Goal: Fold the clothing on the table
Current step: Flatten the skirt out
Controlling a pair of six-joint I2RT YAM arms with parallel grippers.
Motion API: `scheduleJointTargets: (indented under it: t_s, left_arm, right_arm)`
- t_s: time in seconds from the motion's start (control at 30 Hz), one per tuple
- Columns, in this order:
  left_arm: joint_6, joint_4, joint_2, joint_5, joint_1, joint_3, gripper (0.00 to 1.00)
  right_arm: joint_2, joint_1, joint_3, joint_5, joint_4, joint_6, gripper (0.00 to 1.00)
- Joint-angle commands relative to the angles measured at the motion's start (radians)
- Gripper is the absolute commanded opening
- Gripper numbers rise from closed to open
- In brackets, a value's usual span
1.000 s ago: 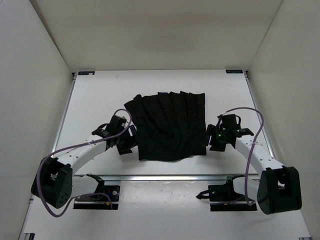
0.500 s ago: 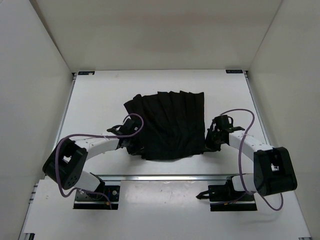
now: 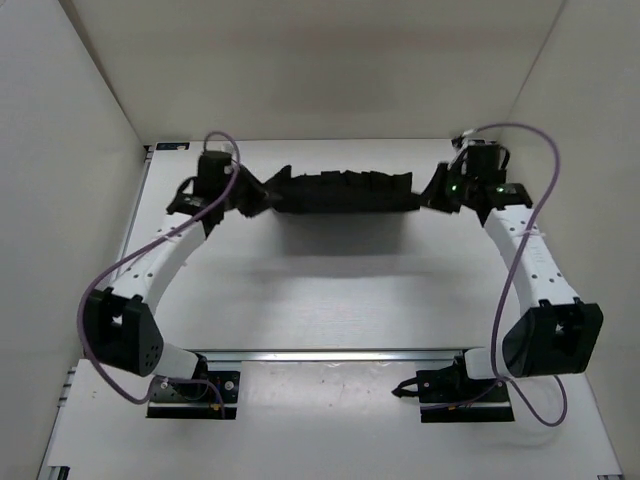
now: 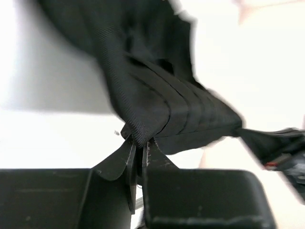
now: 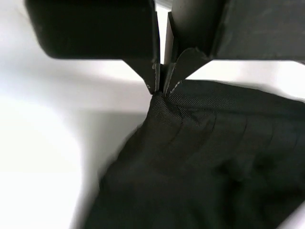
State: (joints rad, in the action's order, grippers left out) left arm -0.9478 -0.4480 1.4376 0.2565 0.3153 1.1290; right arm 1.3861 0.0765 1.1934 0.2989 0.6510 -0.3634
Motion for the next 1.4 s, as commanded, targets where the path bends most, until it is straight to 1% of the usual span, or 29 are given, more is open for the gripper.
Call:
scheduleJointTargets:
  t_s: [0.0,0.1,0.17,0.23,0.3,0.33,0.43,0.53,0.57,0.63,0.7,0.73,0.8,0.83,0.87,0.9,0.93,0.97,1.0,1.03,1.07,1.1,1.13,1.17,1.2,1.23,1.27,1.33,1.37]
  left_arm:
    - [-0.063,-0.012,-0.106,0.094,-0.082,0.132,0.00]
    - [-0.103,-0.005,-0.172,0.145,-0.107,0.129,0.00]
    - [-0.117,-0.006,-0.224,0.159,-0.116,0.118,0.00]
    - [-0.138,-0.003,-0.250,0.165,-0.101,0.121,0.00]
    - [-0.158,0.012,-0.264,0.177,-0.108,0.127,0.00]
    - [-0.166,0.011,-0.258,0.194,-0.113,0.124,0.00]
    - [-0.169,0.032,-0.218,0.217,-0.125,0.144,0.00]
    - [-0.157,0.045,-0.105,0.231,-0.136,0.213,0.00]
    - [-0.149,0.046,-0.050,0.233,-0.131,0.259,0.00]
    - [-0.146,0.061,0.036,0.259,-0.137,0.345,0.00]
    - [-0.151,0.119,0.140,0.279,-0.153,0.484,0.00]
    - [-0.155,0.135,0.156,0.297,-0.160,0.518,0.00]
    - [-0.160,0.160,0.217,0.320,-0.177,0.673,0.00]
    - [-0.157,0.179,0.218,0.337,-0.188,0.722,0.00]
    - [-0.142,0.205,0.222,0.343,-0.197,0.738,0.00]
    - [-0.120,0.228,0.213,0.346,-0.205,0.750,0.00]
    - [-0.103,0.239,0.190,0.360,-0.202,0.721,0.00]
    - [-0.070,0.258,0.172,0.351,-0.205,0.700,0.00]
    - [-0.057,0.290,0.141,0.354,-0.197,0.627,0.00]
    - [-0.040,0.313,0.097,0.357,-0.197,0.512,0.00]
    - [-0.049,0.362,0.071,0.356,-0.206,0.444,0.00]
    - [-0.084,0.421,0.010,0.349,-0.206,0.273,0.00]
    - [-0.116,0.475,-0.040,0.358,-0.219,0.098,0.00]
    - [-0.168,0.564,-0.060,0.381,-0.231,0.010,0.00]
    - [-0.202,0.601,-0.086,0.382,-0.240,-0.146,0.00]
    - [-0.204,0.626,-0.092,0.395,-0.249,-0.270,0.00]
    - [-0.210,0.635,-0.095,0.409,-0.242,-0.372,0.00]
    - [-0.166,0.586,-0.063,0.415,-0.229,-0.467,0.00]
    - [-0.126,0.569,-0.060,0.411,-0.213,-0.510,0.00]
  right_arm:
    - [-0.053,-0.043,0.191,0.045,0.123,0.060,0.00]
    - [-0.107,-0.044,0.230,0.072,0.183,0.078,0.00]
    - [-0.168,0.001,0.252,0.048,0.228,0.084,0.00]
    - [-0.189,0.051,0.293,0.031,0.246,0.077,0.00]
    - [-0.185,0.071,0.340,0.042,0.262,0.066,0.00]
    - [-0.162,0.075,0.369,0.042,0.275,0.064,0.00]
    - [-0.099,0.072,0.425,0.062,0.245,0.057,0.00]
    - [0.014,0.075,0.472,0.105,0.181,0.046,0.00]
    - [0.086,0.069,0.503,0.111,0.155,0.041,0.00]
    - [0.184,0.060,0.599,0.129,0.147,0.041,0.00]
    - [0.316,0.081,0.833,0.131,0.185,0.055,0.00]
    - [0.342,0.097,0.909,0.103,0.193,0.070,0.01]
    - [0.405,0.123,1.143,0.062,0.210,0.093,0.00]
    - [0.406,0.127,1.172,0.074,0.202,0.093,0.00]
    - [0.396,0.118,1.183,0.091,0.170,0.104,0.00]
    - [0.365,0.114,1.148,0.094,0.139,0.093,0.00]
    - [0.351,0.106,1.112,0.107,0.119,0.099,0.00]
    - [0.309,0.106,1.021,0.115,0.072,0.109,0.00]
    - [0.273,0.098,0.924,0.115,0.035,0.115,0.00]
    - [0.251,0.098,0.861,0.121,0.020,0.113,0.00]
    - [0.210,0.085,0.748,0.123,-0.019,0.116,0.00]
    - [0.168,0.085,0.629,0.114,-0.055,0.113,0.00]
    - [0.145,0.077,0.551,0.138,-0.071,0.113,0.00]
    - [0.110,0.065,0.422,0.141,-0.111,0.109,0.00]
    - [0.088,0.065,0.309,0.147,-0.123,0.110,0.00]
    - [0.077,0.063,0.207,0.157,-0.134,0.116,0.00]
    - [0.074,0.059,0.155,0.148,-0.126,0.112,0.00]
    - [0.079,0.057,-0.010,0.132,-0.084,0.113,0.00]
    - [0.079,0.054,-0.044,0.112,-0.076,0.101,0.00]
